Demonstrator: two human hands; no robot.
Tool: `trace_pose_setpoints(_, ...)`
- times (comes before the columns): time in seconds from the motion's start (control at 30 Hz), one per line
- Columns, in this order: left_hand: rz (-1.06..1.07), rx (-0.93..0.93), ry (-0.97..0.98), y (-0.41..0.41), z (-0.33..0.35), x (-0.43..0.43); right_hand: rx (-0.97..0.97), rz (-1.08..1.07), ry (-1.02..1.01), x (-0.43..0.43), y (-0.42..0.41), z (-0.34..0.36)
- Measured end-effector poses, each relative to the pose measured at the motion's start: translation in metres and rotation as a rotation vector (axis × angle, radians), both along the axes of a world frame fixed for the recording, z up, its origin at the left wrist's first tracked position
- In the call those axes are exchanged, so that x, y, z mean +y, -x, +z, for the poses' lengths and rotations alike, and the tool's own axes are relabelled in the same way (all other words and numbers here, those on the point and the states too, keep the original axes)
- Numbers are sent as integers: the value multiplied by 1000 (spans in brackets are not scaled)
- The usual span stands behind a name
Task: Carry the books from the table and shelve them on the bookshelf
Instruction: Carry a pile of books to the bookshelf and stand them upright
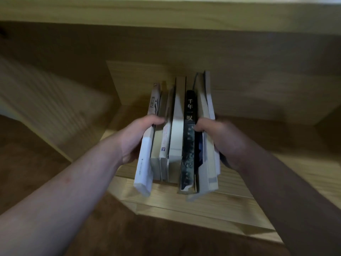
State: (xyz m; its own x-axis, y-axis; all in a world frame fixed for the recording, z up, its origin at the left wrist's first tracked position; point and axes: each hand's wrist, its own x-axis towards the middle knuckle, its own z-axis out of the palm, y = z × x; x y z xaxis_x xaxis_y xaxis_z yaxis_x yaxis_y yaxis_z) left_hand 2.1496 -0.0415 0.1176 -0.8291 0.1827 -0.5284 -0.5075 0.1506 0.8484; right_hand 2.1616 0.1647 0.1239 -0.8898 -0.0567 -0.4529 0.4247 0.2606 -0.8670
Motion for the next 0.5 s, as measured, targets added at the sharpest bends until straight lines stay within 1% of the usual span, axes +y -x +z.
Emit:
trace_pose_setpoints(0.17,43,70,28,-23,0,-9,180,48,-12,-12,-19,4)
trace_pose_setpoints(0.23,49,127,23,-33,-2,-13,271,49,7,-18,-27,5)
trace_pose_setpoints(0.3,49,197,65,-36,3,-18,340,30,47,-23,-30,5)
trace_pose_setpoints(0.4,-9,308,159,-21,23,-23,375,-43,111,-31,-27,4)
trace_pose_setpoints(0.5,-15,306,188,-2,38,-20,382,-145,116,-36,-15,2)
